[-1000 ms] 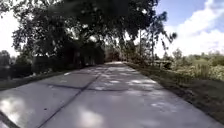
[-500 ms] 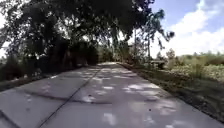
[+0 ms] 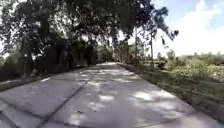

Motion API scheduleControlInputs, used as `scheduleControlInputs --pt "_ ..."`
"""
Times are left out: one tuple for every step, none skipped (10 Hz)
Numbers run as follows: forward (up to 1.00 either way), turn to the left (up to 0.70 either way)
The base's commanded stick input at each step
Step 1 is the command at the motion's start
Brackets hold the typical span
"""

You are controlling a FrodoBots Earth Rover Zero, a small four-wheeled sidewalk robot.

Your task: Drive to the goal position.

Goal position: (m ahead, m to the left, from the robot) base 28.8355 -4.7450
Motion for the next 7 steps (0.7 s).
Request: scheduleControlInputs --pt "0.85 0.0" --pt "0.85 0.0" --pt "0.85 0.0" --pt "0.85 0.0" --pt "0.85 0.0" --pt "0.85 0.0" --pt "0.85 0.0"
